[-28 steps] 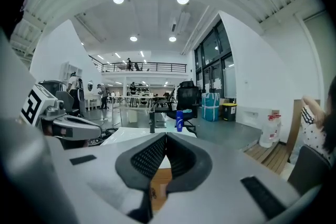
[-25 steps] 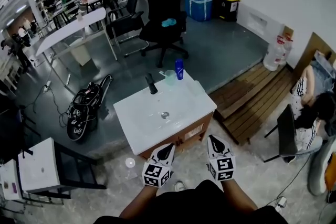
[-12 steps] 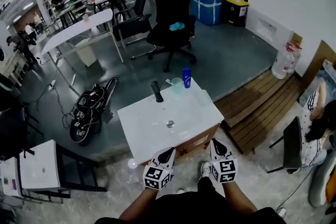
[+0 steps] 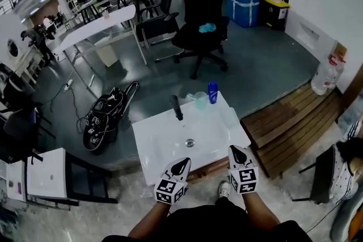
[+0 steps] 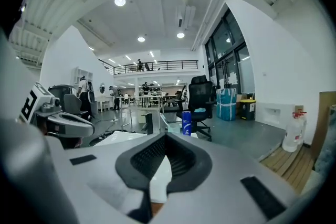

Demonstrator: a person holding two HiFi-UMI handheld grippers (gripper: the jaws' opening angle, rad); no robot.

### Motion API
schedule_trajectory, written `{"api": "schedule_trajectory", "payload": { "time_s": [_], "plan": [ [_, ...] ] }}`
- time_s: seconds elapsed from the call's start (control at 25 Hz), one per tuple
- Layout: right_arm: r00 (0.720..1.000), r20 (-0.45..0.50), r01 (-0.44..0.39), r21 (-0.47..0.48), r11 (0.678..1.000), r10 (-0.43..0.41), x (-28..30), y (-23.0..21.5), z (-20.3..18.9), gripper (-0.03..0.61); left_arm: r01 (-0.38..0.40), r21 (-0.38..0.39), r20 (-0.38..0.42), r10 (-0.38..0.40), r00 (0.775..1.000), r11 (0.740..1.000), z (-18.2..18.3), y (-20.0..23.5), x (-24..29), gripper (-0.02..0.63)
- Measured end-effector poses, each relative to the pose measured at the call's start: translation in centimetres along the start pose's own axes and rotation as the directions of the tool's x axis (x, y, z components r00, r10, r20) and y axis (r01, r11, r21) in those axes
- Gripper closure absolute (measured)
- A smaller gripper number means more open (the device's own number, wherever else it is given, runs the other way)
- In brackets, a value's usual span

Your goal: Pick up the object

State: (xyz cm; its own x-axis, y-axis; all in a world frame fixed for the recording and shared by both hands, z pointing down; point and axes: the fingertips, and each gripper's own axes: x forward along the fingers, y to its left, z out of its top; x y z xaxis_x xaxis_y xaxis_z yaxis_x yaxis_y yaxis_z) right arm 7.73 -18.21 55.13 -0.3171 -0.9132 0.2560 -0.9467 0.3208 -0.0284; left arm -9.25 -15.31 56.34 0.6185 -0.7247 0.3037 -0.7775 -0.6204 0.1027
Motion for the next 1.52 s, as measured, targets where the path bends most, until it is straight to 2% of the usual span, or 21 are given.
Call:
{"api": "schedule_trajectory", "payload": {
  "time_s": [0.32, 0.68, 1.04, 1.28, 1.52],
  "plan": [
    [0.996, -0.025, -0.09, -0.009, 0.996, 0.09, 4.8, -3.0, 0.6, 0.56, -0.077, -0.031, -0.006, 0.077, 0.997, 0.997, 1.3, 1.3, 4.5, 0.595],
    [0.985, -0.063, -0.157, 0.026, 0.987, 0.158, 7.5, -6.4, -0.6, 0.56, -0.113, -0.074, -0.013, 0.113, 0.994, 0.991, 2.0, 0.8, 8.9, 0.595],
    [0.967, -0.087, -0.237, 0.051, 0.97, 0.241, 9.8, -6.8, -1.0, 0.56, -0.185, -0.09, -0.042, 0.182, 0.982, 0.979, 1.0, 1.4, 10.3, 0.595],
    [0.967, -0.115, -0.219, 0.083, 0.972, 0.228, 11.1, -6.7, -2.1, 0.56, -0.197, -0.124, -0.048, 0.192, 0.98, 0.973, 0.8, 2.7, 10.7, 0.595],
    [0.972, -0.162, -0.158, 0.079, 0.984, 0.169, 12.3, -6.8, -3.5, 0.56, -0.197, -0.134, -0.034, 0.194, 0.98, 0.971, 1.5, 4.7, 11.2, 0.595]
  ]
}}
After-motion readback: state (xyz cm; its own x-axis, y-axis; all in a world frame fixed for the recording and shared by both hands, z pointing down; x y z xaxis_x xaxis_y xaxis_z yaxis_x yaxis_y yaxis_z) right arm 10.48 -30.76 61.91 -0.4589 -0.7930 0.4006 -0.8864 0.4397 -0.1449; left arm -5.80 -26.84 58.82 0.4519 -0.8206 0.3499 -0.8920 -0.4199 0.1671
